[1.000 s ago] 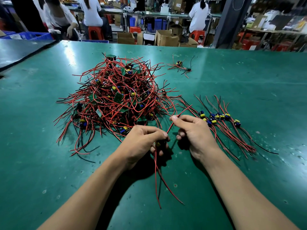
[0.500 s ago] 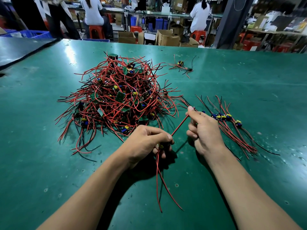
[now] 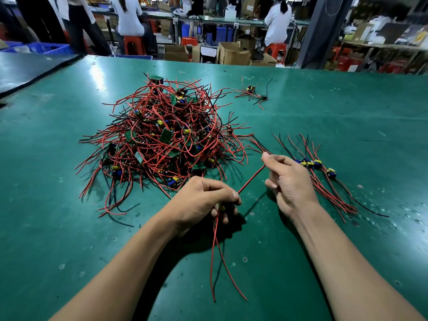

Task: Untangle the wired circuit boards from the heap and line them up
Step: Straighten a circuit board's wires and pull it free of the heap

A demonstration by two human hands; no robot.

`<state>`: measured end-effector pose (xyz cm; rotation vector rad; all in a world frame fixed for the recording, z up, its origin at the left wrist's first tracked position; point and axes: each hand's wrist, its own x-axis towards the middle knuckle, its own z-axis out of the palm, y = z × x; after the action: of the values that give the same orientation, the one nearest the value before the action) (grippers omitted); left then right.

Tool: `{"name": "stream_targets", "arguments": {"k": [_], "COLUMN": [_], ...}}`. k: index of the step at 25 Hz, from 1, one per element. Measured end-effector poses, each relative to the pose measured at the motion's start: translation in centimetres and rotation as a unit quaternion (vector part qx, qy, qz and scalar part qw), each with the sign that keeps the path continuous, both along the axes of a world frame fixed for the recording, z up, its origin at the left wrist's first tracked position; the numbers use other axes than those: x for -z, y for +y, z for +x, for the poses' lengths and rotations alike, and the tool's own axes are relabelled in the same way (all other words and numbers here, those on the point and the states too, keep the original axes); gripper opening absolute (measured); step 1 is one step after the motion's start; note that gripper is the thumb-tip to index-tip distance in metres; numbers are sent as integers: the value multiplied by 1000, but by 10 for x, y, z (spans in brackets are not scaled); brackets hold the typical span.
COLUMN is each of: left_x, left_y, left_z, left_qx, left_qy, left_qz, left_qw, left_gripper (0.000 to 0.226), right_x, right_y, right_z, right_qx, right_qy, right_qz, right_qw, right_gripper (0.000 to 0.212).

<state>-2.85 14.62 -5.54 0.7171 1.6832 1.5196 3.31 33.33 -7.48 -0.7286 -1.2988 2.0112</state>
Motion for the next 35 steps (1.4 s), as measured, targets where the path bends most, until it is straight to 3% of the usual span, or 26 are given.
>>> {"name": "stream_targets", "arguments": {"k": [5, 8, 10, 14, 17, 19, 24, 30, 35], "left_x": [0, 1, 1, 2, 4, 5, 6, 7, 9], "left_y": [-1, -1, -1, 0, 2, 3, 4, 5, 2], "left_z": [-1, -1, -1, -1, -2, -2, -3, -4, -4], "left_qx": [11, 10, 3, -22, -51, -60, -68, -70, -49], "left_qy": [7, 3, -4, -38, -63, -76, -85, -111, -56], "left_qz": [-3, -1, 1, 10, 37, 47, 51, 69, 49], "left_qw": [1000, 1000, 1000, 999, 996, 994, 993, 989, 996], "left_gripper": [18, 18, 19, 22, 17, 20, 23, 21, 14], "right_x": [11, 15, 15, 11, 6, 3, 0, 0, -3], "right_y": [4, 3, 4, 5, 0, -3, -11, -27, -29], "right_z": [-3, -3, -3, 2, 2, 1, 5, 10, 13], "right_qx": [117, 139, 129, 80, 56, 50, -22, -159, -161], "right_qy": [-71, -90, -91, -36, -8, -11, -36, -68, -92], "right_qz": [251, 302, 284, 144, 91, 89, 87, 166, 181], "right_qw": [958, 939, 946, 986, 994, 995, 995, 971, 966], "right_gripper": [23, 23, 22, 26, 35, 42, 29, 29, 18]}}
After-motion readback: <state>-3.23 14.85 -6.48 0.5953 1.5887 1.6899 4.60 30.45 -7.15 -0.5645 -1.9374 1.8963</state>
